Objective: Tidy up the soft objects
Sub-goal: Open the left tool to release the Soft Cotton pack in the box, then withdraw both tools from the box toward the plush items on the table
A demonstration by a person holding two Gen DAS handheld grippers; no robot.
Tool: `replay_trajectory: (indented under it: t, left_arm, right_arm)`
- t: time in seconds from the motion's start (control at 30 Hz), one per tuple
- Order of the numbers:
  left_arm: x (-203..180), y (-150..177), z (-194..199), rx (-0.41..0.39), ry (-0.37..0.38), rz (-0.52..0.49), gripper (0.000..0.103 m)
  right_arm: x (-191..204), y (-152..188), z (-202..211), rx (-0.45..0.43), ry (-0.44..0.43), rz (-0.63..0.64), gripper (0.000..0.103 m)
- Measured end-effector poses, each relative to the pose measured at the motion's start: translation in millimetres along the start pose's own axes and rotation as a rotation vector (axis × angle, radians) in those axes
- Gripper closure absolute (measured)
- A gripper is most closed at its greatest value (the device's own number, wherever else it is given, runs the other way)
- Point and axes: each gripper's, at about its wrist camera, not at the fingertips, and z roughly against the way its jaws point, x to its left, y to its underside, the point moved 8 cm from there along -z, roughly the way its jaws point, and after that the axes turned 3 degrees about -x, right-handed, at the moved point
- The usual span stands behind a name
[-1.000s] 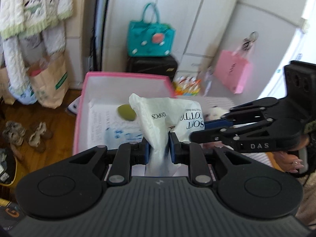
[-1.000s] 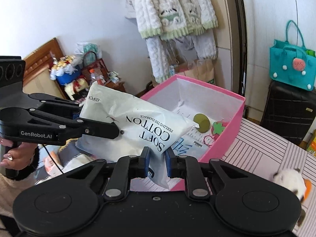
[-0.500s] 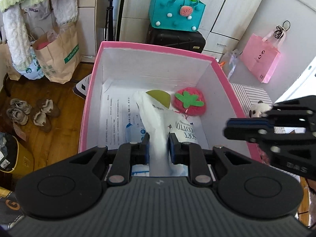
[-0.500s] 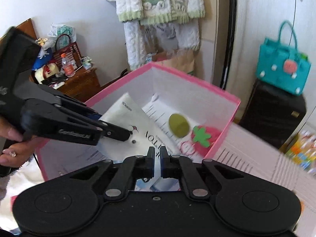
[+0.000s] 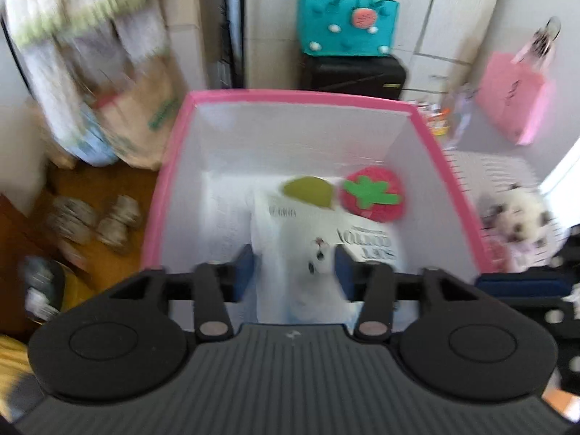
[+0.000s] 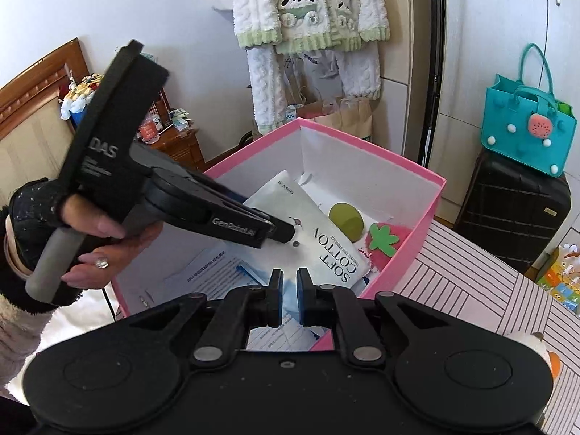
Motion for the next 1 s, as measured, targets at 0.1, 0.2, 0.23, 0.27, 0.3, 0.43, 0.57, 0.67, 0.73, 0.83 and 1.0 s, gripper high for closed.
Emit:
replay_trajectory:
  t: [0.1, 0.2, 0.23, 0.27, 0.3, 0.43, 0.57, 0.67, 0.73, 0.83, 1.0]
  left_arm:
    - [-0.4, -2.3, 20.3, -0.027, -0.027, -0.052, 0.043]
    - [0.4, -2.7, 41.4, -0.009, 0.010, -0.037, 0.041]
    - [-0.1, -2.8, 48.3, -0.004, 0.016, -0.040, 0.041]
    - [-0.6, -2.3, 55.7, -0.002, 0.016, -0.043, 0.041]
    - [-0.9, -2.0, 61.8, -0.003, 0.014, -0.048, 0.041]
    - [-4.0, 2.9, 84.7, -0.012, 0.000, -0.065, 0.040]
    - [-9.4, 11.4, 105.8, -0.022, 0.001, -0.072, 0.039]
    - [-14.2, 18.4, 121.2, -0.025, 0.005, -0.079, 0.039]
    - [-18.2, 22.4, 131.3, -0.027, 0.010, -0.086, 0.039]
    - [-25.3, 28.1, 148.4, -0.040, 0.018, -0.098, 0.038]
    - [-34.9, 38.8, 169.1, -0.051, 0.035, -0.106, 0.035]
  right_arm:
    - [2.0, 0.5, 4.1, 0.003, -0.003, 0.005, 0.088]
    - [4.7, 0.1, 8.3, 0.013, -0.018, 0.008, 0.087]
    - [6.2, -0.2, 9.6, 0.015, -0.022, 0.009, 0.086]
    - [7.2, -0.1, 11.6, 0.016, -0.024, 0.009, 0.086]
    - [8.4, -0.3, 13.9, 0.016, -0.026, 0.009, 0.085]
    - [14.0, 0.0, 27.3, 0.005, -0.024, 0.017, 0.081]
    - [20.8, 1.8, 45.2, -0.023, -0.019, 0.031, 0.078]
    - [27.8, 4.0, 59.6, -0.041, -0.015, 0.048, 0.076]
    - [32.8, 5.1, 69.5, -0.052, -0.018, 0.059, 0.072]
    - [41.4, 7.7, 85.2, -0.072, -0.018, 0.080, 0.072]
    - [50.1, 14.3, 112.3, -0.109, -0.027, 0.089, 0.069]
